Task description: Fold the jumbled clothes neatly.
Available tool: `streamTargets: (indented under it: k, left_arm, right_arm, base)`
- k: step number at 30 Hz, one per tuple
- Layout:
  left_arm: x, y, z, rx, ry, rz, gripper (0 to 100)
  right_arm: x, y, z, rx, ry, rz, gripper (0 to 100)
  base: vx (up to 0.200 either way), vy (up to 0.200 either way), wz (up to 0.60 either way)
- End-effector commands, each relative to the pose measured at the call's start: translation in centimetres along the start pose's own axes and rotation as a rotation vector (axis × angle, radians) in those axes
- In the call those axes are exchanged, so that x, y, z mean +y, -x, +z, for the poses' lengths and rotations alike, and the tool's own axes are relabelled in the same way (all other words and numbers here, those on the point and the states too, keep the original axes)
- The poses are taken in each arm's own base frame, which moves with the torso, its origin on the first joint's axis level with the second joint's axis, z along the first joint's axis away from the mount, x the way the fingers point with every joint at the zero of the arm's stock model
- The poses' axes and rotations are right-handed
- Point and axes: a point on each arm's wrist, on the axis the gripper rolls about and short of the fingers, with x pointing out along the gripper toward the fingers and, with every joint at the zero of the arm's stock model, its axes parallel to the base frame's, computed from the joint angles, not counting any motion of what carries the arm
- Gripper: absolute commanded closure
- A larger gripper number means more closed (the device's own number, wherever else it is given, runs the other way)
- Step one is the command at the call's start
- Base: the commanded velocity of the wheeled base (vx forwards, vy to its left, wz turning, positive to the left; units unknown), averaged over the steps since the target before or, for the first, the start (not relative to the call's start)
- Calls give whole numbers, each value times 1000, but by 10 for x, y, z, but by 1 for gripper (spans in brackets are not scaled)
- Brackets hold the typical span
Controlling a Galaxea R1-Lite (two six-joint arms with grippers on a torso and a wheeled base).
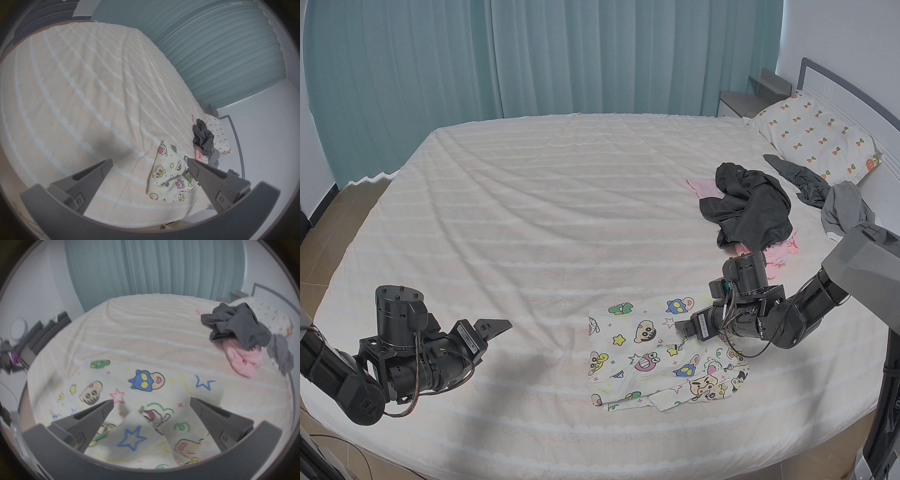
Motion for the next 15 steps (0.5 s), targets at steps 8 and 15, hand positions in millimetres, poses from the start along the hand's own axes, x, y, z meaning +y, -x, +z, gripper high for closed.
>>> streamTargets:
  k: [8, 15]
  left_arm:
    - [1, 0, -1, 2, 0, 4, 0]
    - [1, -2, -1, 6, 0, 7, 0]
  right_arm:
    - [-22, 37, -29, 121, 158, -97, 0]
    - [-23, 73, -58, 192, 168, -91, 0]
  base:
    - [0, 0, 0]
    - [0, 0, 0]
